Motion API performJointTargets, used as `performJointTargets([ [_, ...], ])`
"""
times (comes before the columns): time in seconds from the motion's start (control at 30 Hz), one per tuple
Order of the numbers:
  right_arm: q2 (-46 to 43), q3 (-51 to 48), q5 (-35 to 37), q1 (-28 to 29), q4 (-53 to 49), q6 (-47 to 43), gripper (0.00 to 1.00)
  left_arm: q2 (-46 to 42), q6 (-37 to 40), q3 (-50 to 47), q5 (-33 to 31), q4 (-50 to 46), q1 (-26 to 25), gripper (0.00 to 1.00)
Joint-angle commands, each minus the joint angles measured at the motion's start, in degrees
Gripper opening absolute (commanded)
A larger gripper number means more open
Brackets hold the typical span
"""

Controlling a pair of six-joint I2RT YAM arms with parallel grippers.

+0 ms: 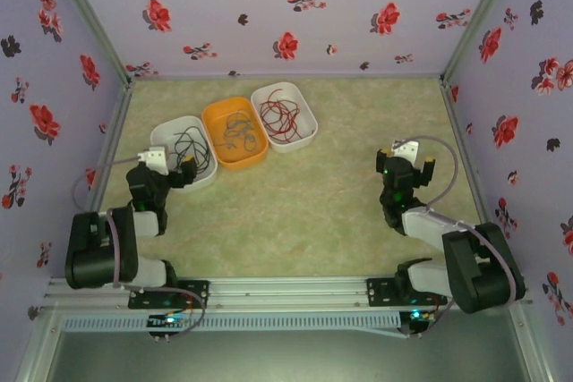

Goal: Untangle the cables

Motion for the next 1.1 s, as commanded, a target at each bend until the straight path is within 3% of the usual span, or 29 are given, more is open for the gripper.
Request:
performJointTargets([
  [0.0,1.15,-1.61,-1.42,-0.99,4.37,-0.35,0.99,3.27,1.68,0.67,3.32,6.23,0.51,1.00],
  [0.1,1.98,-2.07,-2.43,-1.72,6.08,-0.34,0.99,3.91,1.35,1.99,2.38,4.72,0.56,1.00],
  [0.2,2.41,-1.96,-3.68,-2.66,6.60,-0.45,0.99,7.89,-0.78,2.98,-4.62,5.60,-0.13,1.00],
  [0.27,2.79,-1.90,-4.41,-3.22,7.21,-0.52,0.99,6.10,0.60,6.43,-9.72,-1.76,-2.23,1.00],
  [0.33,2.98,-1.89,-5.24,-4.00,7.48,-0.31,0.99,6.52,0.96,7.63,-11.81,-3.27,-3.30,1.00],
  [0.6,4.87,1.25,-11.59,-8.51,3.43,0.31,0.99,6.63,1.07,7.82,-12.58,-3.39,-3.61,1.00],
  [0.73,4.12,1.24,-20.15,-9.39,2.19,-0.55,0.99,6.64,1.07,7.73,-12.58,-3.32,-3.65,1.00],
  [0.83,4.39,-0.62,-27.27,-10.73,7.68,4.22,0.99,6.60,1.07,7.64,-12.48,-3.20,-3.63,1.00],
  [1.07,13.31,-0.41,-25.62,-11.44,16.84,4.66,0.99,6.60,1.07,7.64,-12.51,-3.12,-3.66,1.00],
])
